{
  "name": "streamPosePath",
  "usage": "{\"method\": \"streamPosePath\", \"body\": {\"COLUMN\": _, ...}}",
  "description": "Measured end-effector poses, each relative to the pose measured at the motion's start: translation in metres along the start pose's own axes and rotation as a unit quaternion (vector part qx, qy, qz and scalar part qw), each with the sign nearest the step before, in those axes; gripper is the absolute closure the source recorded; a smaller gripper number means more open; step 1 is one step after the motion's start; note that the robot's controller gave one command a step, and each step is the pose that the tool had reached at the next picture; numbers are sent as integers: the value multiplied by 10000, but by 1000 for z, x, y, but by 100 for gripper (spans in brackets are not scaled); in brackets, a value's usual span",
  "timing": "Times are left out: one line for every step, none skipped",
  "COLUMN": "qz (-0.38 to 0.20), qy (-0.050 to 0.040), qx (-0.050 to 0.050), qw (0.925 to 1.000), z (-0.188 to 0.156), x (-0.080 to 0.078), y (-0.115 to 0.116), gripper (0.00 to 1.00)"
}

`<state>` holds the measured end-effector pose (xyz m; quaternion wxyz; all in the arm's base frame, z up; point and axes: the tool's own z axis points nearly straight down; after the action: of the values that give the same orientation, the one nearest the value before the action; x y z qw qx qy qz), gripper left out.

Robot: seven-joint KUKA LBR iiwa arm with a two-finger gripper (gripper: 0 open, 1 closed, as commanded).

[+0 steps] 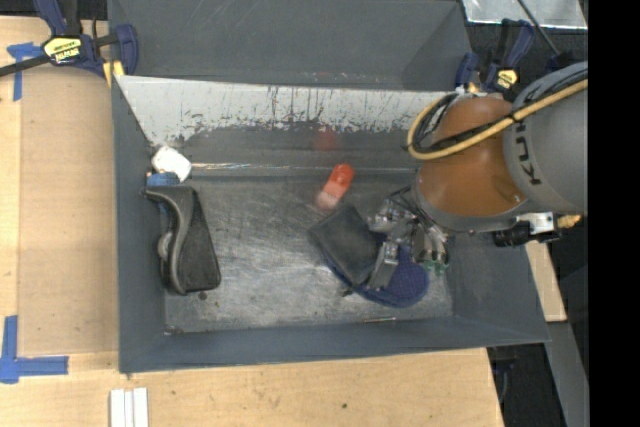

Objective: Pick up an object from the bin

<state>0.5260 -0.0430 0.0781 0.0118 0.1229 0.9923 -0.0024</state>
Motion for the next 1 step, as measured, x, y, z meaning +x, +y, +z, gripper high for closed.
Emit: {"method": "streamPosePath", "body": {"qz": -446, "qy": 67, "qx": -30, "qw": 9990, "z": -121, "x": 10, "y": 57, "gripper": 100}}
